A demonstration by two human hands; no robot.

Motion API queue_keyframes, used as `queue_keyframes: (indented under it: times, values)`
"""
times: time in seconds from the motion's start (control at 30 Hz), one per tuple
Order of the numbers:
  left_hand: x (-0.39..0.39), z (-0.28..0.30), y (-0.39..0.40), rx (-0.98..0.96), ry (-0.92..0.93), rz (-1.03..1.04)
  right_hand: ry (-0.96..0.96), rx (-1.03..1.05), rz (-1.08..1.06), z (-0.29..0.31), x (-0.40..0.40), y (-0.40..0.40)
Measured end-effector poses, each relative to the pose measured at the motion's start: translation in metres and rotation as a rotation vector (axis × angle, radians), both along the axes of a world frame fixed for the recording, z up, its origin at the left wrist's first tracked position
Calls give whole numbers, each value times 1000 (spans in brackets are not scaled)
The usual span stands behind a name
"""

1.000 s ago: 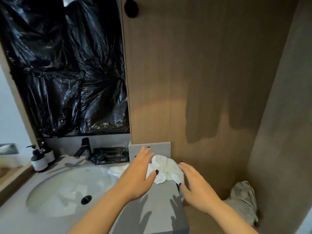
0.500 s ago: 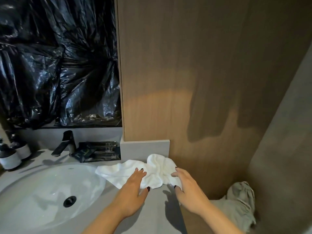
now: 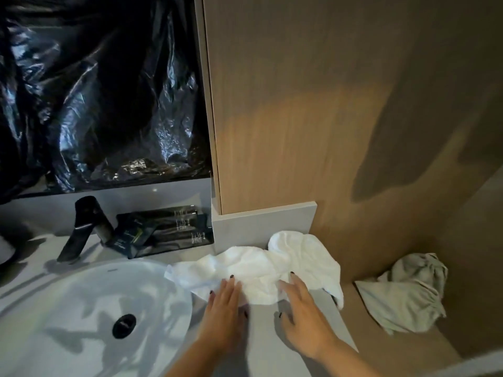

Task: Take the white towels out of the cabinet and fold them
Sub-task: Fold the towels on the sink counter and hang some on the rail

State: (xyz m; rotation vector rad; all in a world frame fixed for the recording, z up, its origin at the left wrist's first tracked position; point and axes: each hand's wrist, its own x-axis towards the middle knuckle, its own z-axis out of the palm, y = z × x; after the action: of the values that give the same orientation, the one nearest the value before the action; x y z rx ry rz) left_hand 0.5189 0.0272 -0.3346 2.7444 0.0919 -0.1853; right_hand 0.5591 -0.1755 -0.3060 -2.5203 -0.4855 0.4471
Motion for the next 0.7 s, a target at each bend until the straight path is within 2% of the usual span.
queue_keyframes:
  times: [0.1,0.13,0.2,0.37,0.47,0.6,0.7]
  values:
    - [-2,-11,2,14,-240,13,-48,-133,-53,-21,-2,11]
    - [-1,-17,2,27,-370,15,-75,-179,-54,-26,-3,12]
    - [2,-23,5,17,-487,28,-122,-235,-52,-32,-3,11]
    - [3,-5,8,-316,-399,257,-165,-234,-58,-21,4,12]
    - [-4,21,-2,-638,-413,398,-207,-45,-79,-5,-1,25]
    - [-11,49,-9,-861,-409,373,-411,175,-198,14,-7,34]
    - [-11,63,-16,-965,-393,347,-380,188,-286,32,-7,22]
